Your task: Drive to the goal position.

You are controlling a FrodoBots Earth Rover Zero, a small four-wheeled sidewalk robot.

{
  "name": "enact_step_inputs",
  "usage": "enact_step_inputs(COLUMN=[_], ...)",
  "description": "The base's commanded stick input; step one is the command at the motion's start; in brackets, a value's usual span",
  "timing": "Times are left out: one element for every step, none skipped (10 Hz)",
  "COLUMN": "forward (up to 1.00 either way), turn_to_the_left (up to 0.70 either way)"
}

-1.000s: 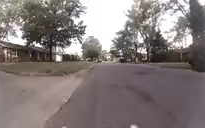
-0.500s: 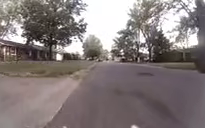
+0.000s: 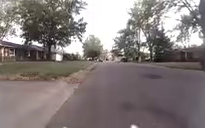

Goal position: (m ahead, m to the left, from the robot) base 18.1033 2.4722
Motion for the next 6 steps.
enact_step_inputs(forward=[1.0, 1.0, 1.0, 1.0, 1.0, 1.0], turn_to_the_left=[0.0, 0.0, 0.0, -0.01, -0.22, -0.37])
